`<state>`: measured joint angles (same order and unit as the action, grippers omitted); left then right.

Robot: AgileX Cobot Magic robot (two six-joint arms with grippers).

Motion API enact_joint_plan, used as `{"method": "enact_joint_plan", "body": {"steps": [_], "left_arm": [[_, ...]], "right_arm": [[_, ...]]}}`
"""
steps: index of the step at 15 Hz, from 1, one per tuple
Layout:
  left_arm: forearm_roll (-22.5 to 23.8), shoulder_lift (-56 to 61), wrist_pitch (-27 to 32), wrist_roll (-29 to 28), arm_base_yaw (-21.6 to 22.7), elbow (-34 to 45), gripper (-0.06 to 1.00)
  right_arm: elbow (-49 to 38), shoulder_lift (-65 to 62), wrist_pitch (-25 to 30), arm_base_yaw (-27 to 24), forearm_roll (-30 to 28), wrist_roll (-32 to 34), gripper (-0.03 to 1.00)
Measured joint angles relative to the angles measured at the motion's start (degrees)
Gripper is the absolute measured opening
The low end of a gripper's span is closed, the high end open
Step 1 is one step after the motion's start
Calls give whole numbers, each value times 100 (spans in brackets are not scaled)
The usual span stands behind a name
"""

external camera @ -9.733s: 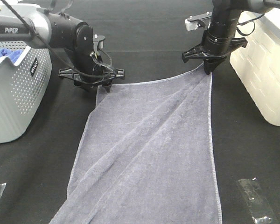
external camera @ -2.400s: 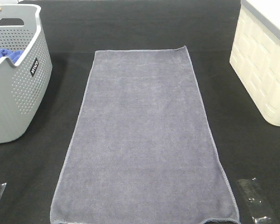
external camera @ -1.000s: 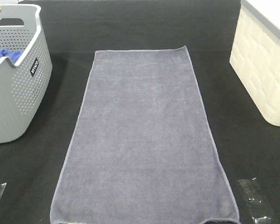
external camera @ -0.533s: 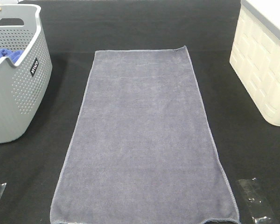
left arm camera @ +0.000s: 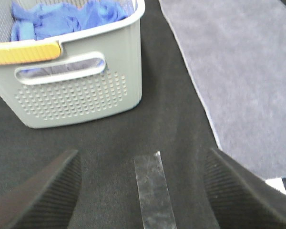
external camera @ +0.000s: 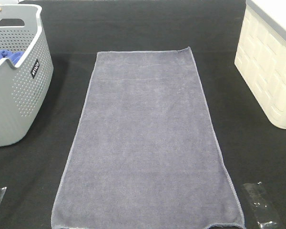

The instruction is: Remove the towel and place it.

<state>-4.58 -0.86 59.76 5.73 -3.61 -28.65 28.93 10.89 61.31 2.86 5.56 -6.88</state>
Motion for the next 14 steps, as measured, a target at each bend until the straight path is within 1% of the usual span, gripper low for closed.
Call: {"method": "enact_joint_plan", "body": {"steps": [6,9,10,12,14], "left_arm": [[0,109,6,0,0,0,69],[0,109,6,0,0,0,69],[0,109,6,0,0,0,69],[0,109,6,0,0,0,69],[0,109,6,0,0,0,69]], "right_arm": [[0,-1071,6,-120,0,0,67],[0,-1123,-6,-642,0,0,67],[0,-1129,-6,-670,0,0,67],[0,-1129,-6,-521,0,0,67],[0,-1129,-6,-481,0,-6,67]]}}
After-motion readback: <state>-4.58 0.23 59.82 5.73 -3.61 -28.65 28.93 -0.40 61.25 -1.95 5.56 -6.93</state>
